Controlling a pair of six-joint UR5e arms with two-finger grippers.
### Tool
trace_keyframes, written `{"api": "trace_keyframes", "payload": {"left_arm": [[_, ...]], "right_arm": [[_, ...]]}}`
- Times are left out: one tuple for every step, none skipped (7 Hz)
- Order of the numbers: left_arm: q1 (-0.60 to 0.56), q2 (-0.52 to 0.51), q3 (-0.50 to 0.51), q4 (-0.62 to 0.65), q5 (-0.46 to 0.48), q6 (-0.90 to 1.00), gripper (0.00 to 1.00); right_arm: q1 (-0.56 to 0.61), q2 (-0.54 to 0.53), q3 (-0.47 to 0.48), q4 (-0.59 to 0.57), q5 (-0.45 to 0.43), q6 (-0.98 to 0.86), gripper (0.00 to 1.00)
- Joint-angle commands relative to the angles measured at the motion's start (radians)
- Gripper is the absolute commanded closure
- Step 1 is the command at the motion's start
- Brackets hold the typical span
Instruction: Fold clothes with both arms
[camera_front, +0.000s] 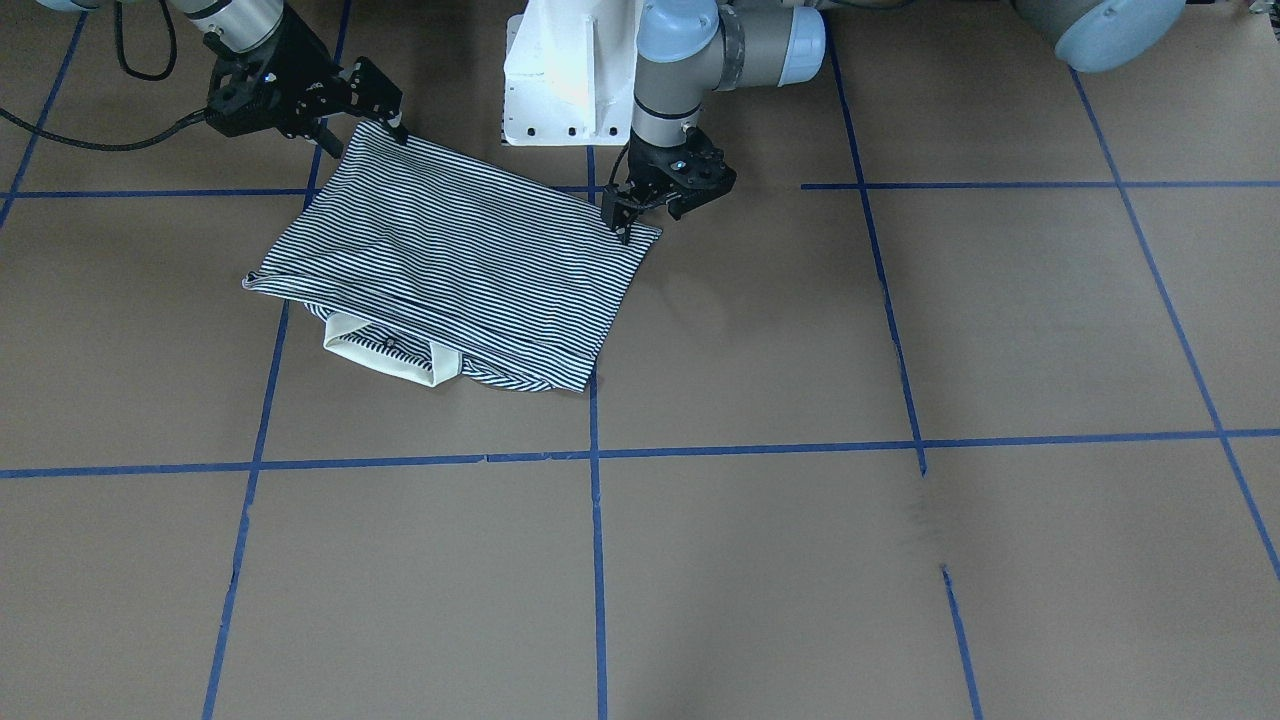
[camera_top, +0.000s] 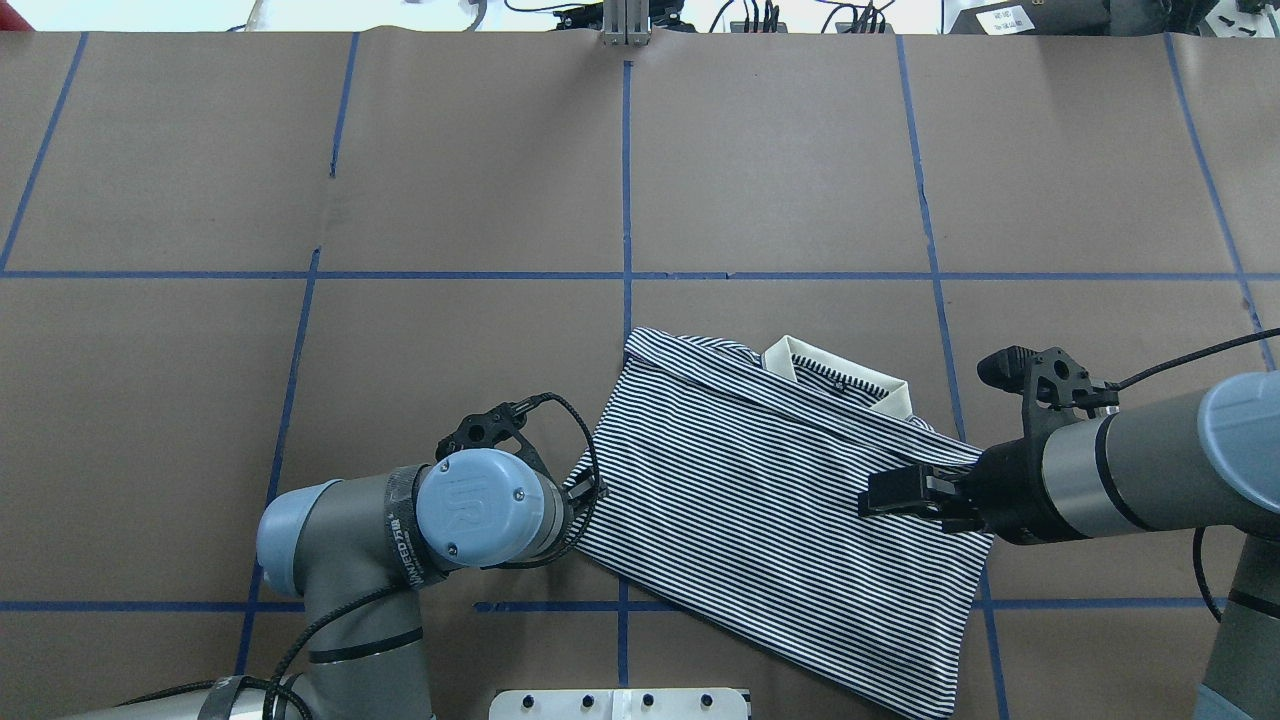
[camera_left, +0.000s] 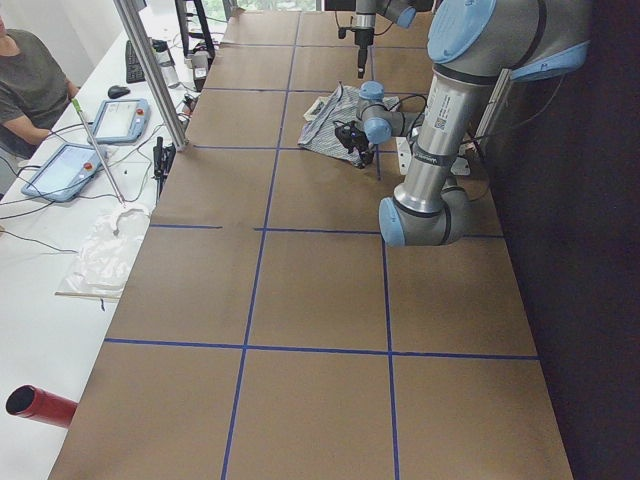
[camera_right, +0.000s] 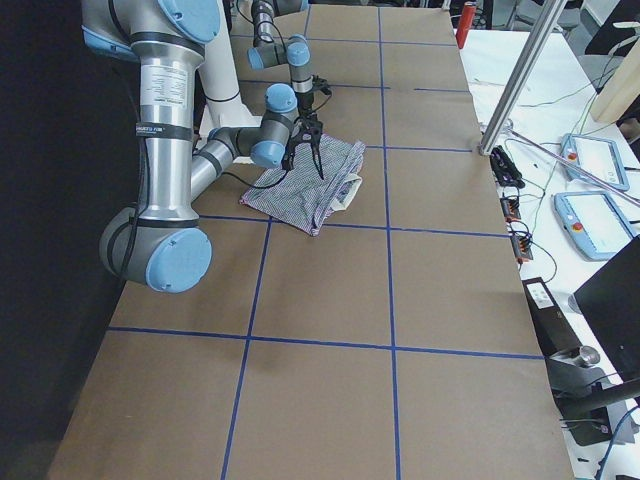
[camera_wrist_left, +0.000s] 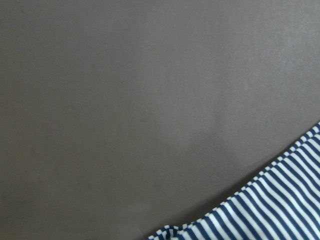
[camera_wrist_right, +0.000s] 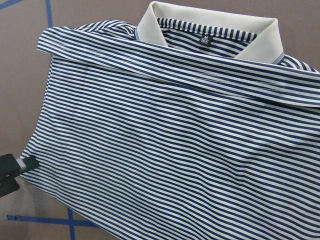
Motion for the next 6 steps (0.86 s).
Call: {"api": "trace_keyframes", "payload": {"left_arm": [[0.000, -0.001, 0.001, -0.003, 0.002, 0.002, 0.89], [-0.001, -0.001, -0.001, -0.003, 0.002, 0.013, 1.00], [-0.003, -0.001, -0.004, -0.003, 0.002, 0.019, 1.00], [-0.005, -0.001, -0.011, -0.002, 0.002, 0.019, 1.00], [-0.018, -0.001, -0.015, -0.002, 0.003, 0.021, 1.00], [-0.058, -0.001, -0.012, 0.000, 0.003, 0.022, 1.00]], "right_arm": [[0.001, -0.002, 0.000, 0.000, 0.002, 0.001, 0.00], [0.001, -0.004, -0.002, 0.000, 0.002, 0.001, 0.00], [0.001, -0.004, -0.005, 0.000, 0.001, 0.001, 0.00], [0.001, -0.004, -0.006, -0.002, 0.001, 0.001, 0.00], [0.001, -0.004, -0.006, -0.002, 0.001, 0.001, 0.00], [0.001, -0.004, -0.006, 0.000, 0.001, 0.001, 0.00]]}}
